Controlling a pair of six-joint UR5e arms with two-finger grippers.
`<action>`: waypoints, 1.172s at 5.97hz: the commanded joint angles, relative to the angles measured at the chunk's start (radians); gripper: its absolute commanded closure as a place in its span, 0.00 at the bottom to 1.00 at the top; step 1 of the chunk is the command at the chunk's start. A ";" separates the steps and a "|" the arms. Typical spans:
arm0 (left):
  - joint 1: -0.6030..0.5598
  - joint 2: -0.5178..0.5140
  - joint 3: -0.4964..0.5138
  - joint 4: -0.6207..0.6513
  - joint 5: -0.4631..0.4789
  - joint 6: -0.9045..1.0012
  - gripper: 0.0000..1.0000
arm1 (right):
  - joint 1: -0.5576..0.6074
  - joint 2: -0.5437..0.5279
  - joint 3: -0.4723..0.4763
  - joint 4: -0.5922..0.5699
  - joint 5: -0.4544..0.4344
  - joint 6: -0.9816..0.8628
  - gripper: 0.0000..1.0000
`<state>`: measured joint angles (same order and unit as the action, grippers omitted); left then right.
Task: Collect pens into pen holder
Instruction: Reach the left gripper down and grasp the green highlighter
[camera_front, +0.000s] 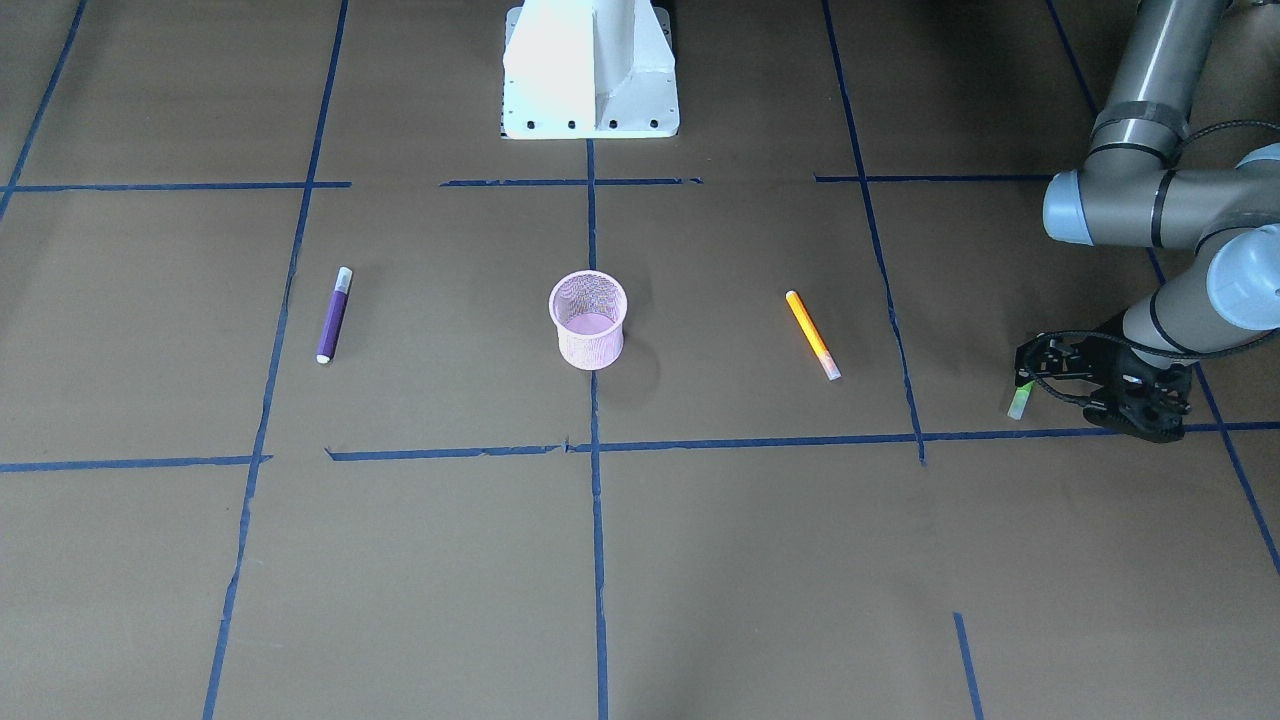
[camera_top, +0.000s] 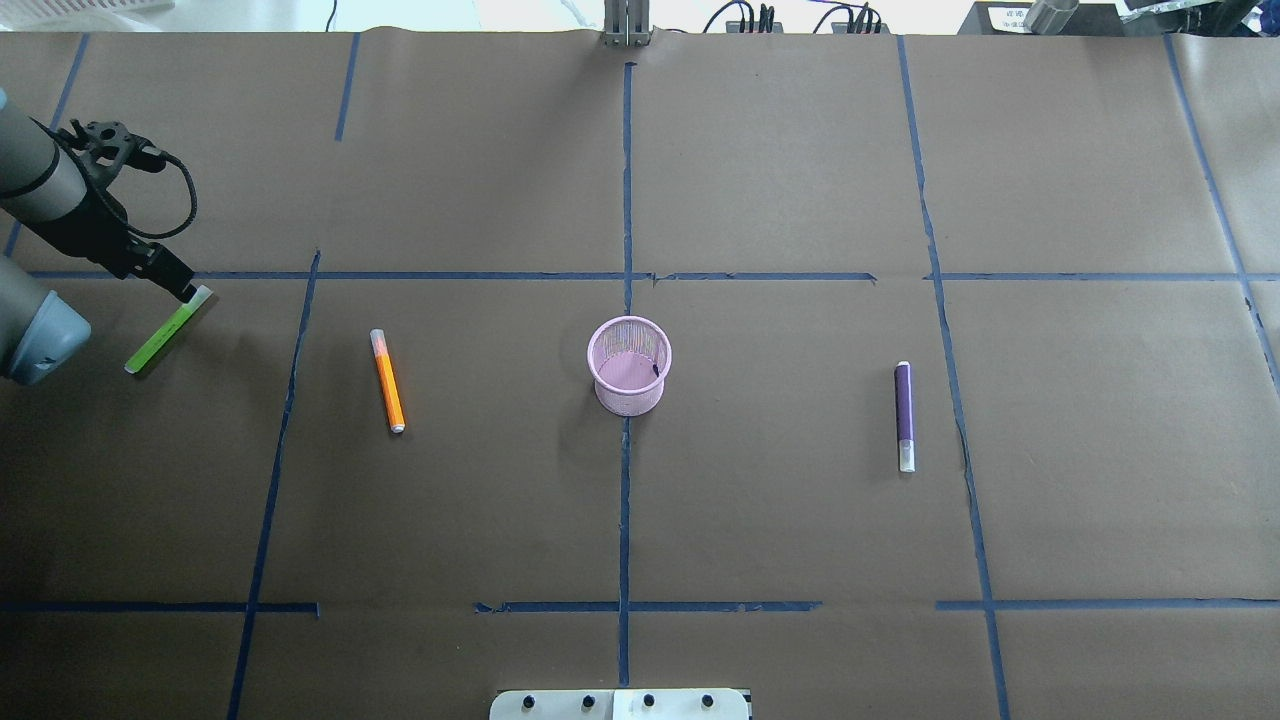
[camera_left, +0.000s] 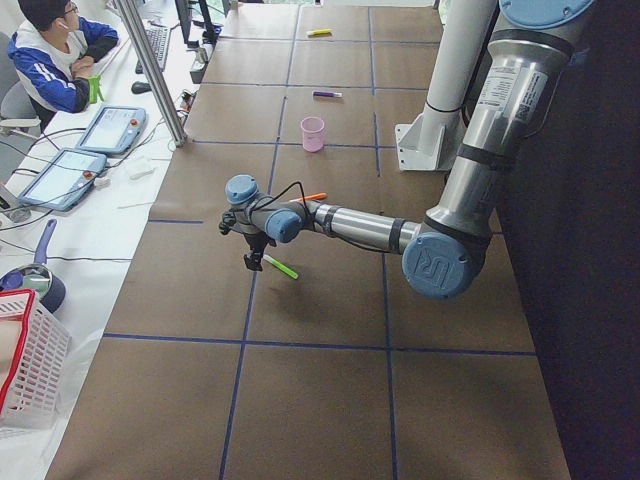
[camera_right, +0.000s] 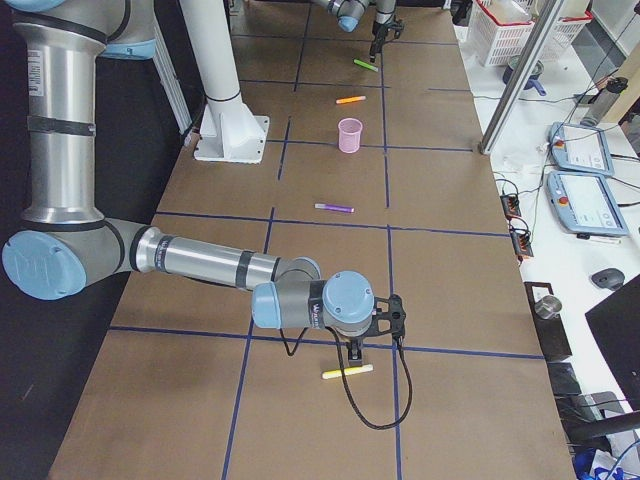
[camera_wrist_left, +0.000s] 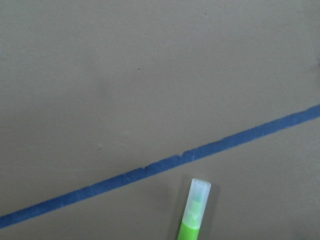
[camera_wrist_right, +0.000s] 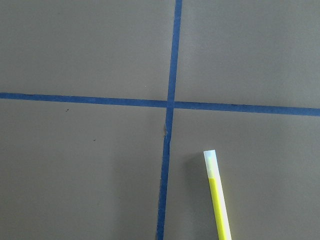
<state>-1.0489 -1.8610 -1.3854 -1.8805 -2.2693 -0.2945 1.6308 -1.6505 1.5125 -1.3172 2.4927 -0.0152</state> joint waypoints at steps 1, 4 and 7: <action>0.032 -0.001 0.008 -0.006 0.001 -0.002 0.00 | 0.000 0.003 -0.005 -0.002 0.002 0.006 0.00; 0.059 -0.010 0.038 -0.005 0.002 0.001 0.01 | 0.000 0.005 -0.005 -0.002 0.002 0.007 0.00; 0.059 -0.012 0.039 -0.003 0.002 0.005 0.34 | 0.000 0.005 -0.006 -0.002 0.002 0.008 0.00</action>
<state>-0.9895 -1.8740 -1.3473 -1.8838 -2.2664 -0.2914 1.6306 -1.6460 1.5068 -1.3192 2.4942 -0.0077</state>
